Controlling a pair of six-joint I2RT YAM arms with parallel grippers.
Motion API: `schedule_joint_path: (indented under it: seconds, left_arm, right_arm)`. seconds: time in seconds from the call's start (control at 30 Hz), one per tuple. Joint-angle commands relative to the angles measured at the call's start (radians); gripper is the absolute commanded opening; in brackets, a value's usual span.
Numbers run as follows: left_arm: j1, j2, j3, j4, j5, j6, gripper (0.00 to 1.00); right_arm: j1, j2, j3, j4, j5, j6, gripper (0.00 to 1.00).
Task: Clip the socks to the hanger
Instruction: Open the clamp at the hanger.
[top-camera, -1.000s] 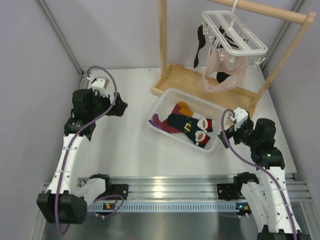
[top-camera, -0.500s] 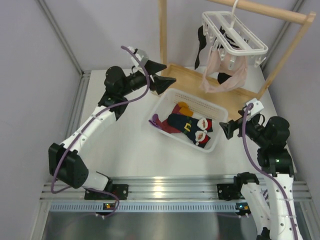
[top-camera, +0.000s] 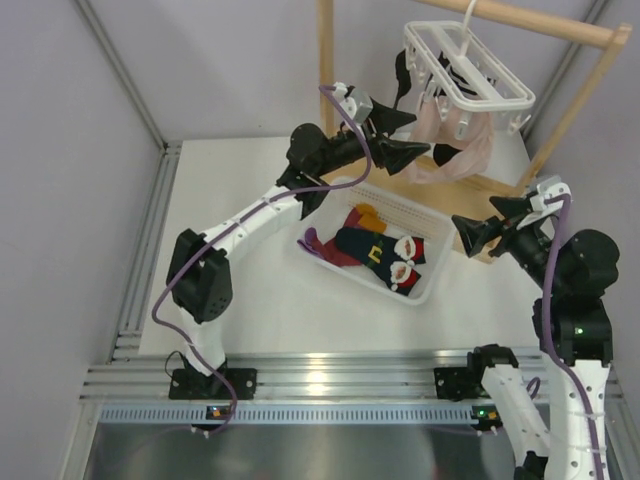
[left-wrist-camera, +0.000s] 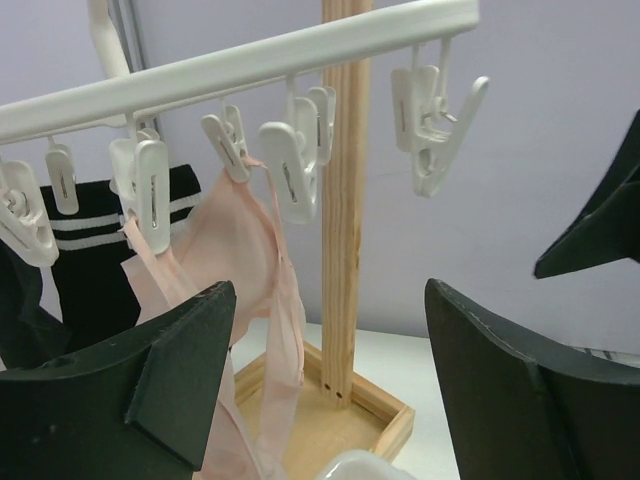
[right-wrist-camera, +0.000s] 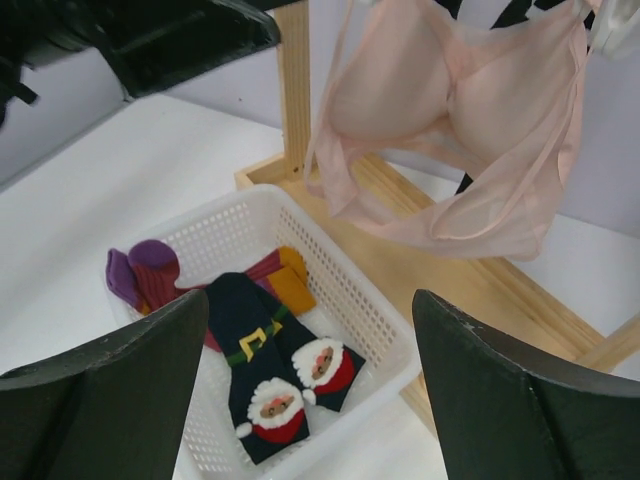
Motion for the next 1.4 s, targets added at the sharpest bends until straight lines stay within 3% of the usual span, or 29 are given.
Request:
schedule_joint_path:
  seconds: [0.0,0.37,0.7,1.0,1.37]
  left_arm:
    - [-0.01,0.048,0.103,0.148,-0.056,-0.034,0.81]
    - [-0.052,0.157,0.211,0.168,-0.09,-0.068,0.72]
    - [-0.082,0.239,0.32,0.154,-0.125,-0.074,0.7]
    - [-0.081,0.228,0.327,0.146,-0.148,-0.054,0.63]
    - [-0.081,0.159,0.301,0.019,-0.162,0.062,0.35]
  right_arm:
    - [0.004,0.022,0.08,0.045,-0.018,0.085,0.82]
    - [0.004,0.049,0.152,0.046,-0.101,0.113,0.69]
    - [0.004,0.065,0.197,0.079,-0.157,0.15,0.67]
    - [0.004,0.095,0.18,0.174,-0.193,0.228,0.63]
    - [0.018,0.143,0.16,0.362,-0.085,0.355,0.54]
